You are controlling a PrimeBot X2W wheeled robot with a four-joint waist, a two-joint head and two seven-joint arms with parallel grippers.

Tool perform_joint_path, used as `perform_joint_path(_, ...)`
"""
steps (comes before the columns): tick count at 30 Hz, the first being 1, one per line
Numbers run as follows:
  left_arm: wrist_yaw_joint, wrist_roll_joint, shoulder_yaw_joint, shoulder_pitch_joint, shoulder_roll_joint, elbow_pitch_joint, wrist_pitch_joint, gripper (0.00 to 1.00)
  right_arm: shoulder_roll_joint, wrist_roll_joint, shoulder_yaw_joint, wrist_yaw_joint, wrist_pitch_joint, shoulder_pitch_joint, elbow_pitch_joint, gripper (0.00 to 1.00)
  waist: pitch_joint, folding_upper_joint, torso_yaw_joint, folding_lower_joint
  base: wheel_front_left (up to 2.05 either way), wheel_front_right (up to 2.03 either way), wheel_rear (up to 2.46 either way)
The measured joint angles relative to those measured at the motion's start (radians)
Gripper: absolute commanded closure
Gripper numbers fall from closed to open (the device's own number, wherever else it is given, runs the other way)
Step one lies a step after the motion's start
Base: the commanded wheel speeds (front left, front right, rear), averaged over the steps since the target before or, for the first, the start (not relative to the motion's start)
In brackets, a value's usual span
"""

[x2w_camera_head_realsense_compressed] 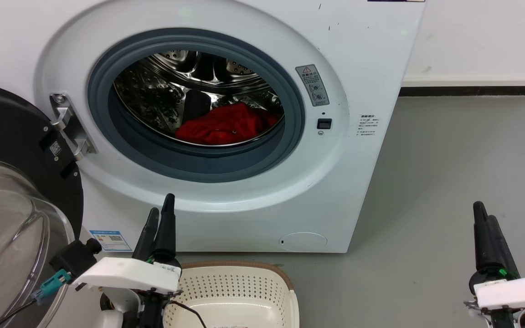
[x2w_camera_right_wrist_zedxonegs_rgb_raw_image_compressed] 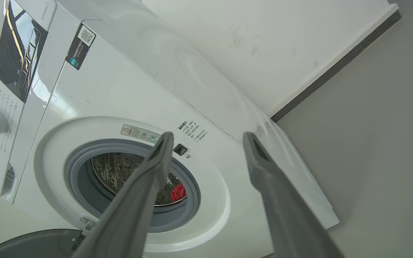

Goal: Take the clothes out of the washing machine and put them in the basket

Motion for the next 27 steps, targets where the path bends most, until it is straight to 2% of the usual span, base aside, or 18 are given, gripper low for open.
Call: perform_joint_path(27, 0.051, 0.361, -0.099, -0.005, 0.001, 0.009, -0.078, 0.00, 0.000, -0.460, -0.005, 0.000, -0.078, 0.060, -0.033, 0.00, -0.004, 0.0000, 0.003, 0.0000, 0.00, 0.00, 0.00)
